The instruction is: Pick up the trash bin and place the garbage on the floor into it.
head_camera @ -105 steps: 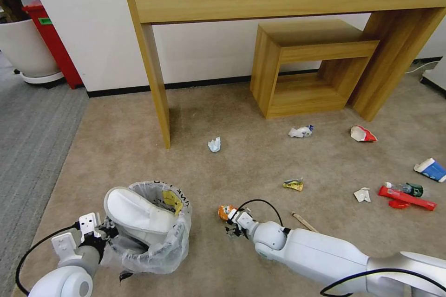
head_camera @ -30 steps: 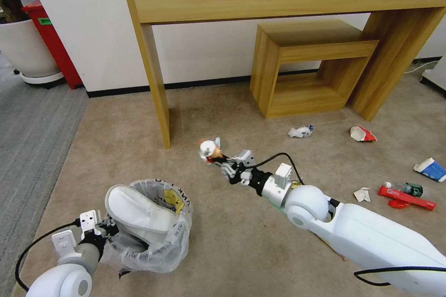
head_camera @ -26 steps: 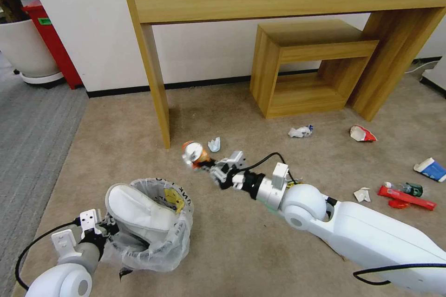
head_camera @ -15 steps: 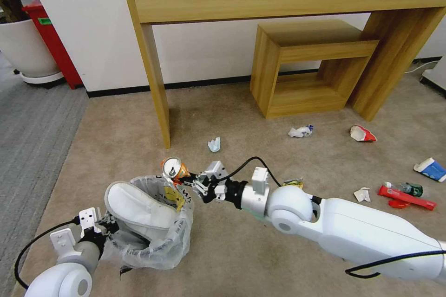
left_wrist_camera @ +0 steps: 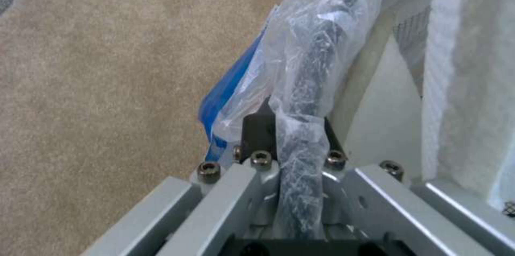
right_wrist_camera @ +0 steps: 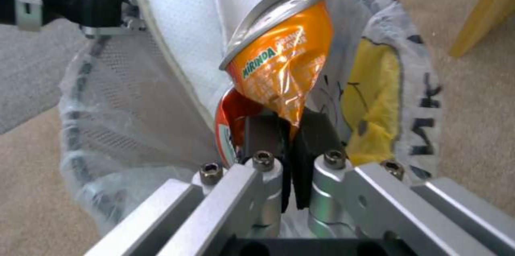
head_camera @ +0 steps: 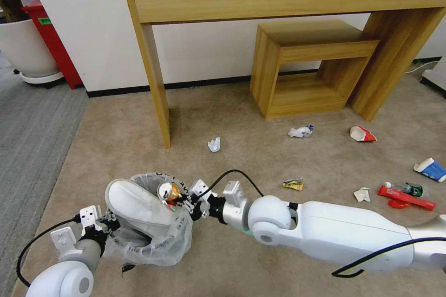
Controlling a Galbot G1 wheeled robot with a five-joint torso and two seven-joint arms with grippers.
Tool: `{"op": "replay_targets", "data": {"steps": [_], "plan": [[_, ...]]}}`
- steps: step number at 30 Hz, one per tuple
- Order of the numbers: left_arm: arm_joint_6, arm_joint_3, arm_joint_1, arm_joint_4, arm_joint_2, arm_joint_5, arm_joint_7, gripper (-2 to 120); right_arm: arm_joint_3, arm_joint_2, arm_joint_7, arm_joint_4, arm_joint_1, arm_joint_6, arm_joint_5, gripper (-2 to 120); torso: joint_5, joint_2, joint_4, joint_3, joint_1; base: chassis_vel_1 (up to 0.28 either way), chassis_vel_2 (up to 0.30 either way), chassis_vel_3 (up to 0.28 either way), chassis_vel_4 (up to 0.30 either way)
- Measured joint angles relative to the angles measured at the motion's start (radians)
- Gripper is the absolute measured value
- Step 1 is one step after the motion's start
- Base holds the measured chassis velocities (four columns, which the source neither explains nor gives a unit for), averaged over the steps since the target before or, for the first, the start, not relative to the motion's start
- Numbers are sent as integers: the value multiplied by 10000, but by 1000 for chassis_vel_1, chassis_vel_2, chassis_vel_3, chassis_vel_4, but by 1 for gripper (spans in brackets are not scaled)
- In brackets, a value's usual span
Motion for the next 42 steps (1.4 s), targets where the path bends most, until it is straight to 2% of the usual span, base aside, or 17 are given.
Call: {"op": "replay_targets", "data": {"steps": [7, 10, 15, 18, 22, 27, 33, 37, 38, 40, 41, 42], "plan": [[-27, -9, 127, -163, -36, 22, 45, 1, -189, 818, 739, -353, 245, -422, 461, 3, 0, 0, 1, 0, 0, 0, 0, 0, 0], [-32, -20, 192, -232, -64, 37, 51, 1, -276, 1339, 1494, -442, 310, -1019, 875, 3, 0, 0, 0, 0, 0, 0, 0, 0, 0], [-35, 0, 218, -289, -126, 70, 60, 1, -410, 1900, 1950, -637, 345, -1375, 1030, 3, -1, 0, 0, 0, 0, 0, 0, 0, 0], [-69, 4, 279, -308, -139, 96, 95, 1, -486, 2490, 2569, -800, 421, -1904, 1503, 3, 0, 0, 1, 0, 0, 0, 0, 0, 0], [-109, -24, 353, -313, -142, 102, 120, 1, -517, 2847, 2848, -992, 456, -2076, 1570, 3, 0, -1, 1, 0, 0, 0, 0, 0, 0], [-122, -61, 384, -319, -106, 98, 133, 1, -445, 2803, 3154, -895, 467, -2349, 1582, 5, 0, 0, 0, 0, 0, 0, 0, 0, 0], [-124, -84, 392, -332, -61, 76, 134, 1, -167, 2155, 3738, -501, 307, -2962, 1600, 30, 2, 0, -2, 0, 0, 0, 0, 0, 0], [-124, -83, 405, -335, -64, 78, 133, 1, -83, 1957, 3785, -379, 235, -2999, 1557, 36, 2, 0, -2, 0, 0, 0, 0, 0, 0], [-124, -71, 416, -344, -70, 76, 145, 1, -36, 1882, 3786, -330, 202, -3000, 1515, 47, 1, 0, -2, 0, 0, 0, 0, 0, 0], [-124, -71, 416, -344, -70, 76, 145, 1, -36, 1882, 3786, -330, 202, -3000, 1515, 47, 1, 0, -2, 0, 0, 0, 0, 0, 0], [-124, -33, 448, -362, -111, 106, 187, 1, 122, 1710, 3784, -194, 96, -2933, 1376, 59, 3, 0, -1, 0, 0, 0, 0, 0, 0], [-124, -31, 467, -364, -128, 147, 183, 1, 219, 1625, 3780, -150, 60, -2899, 1306, 63, 3, 0, -1, 0, 0, 0, 0, 0, 0]]}}
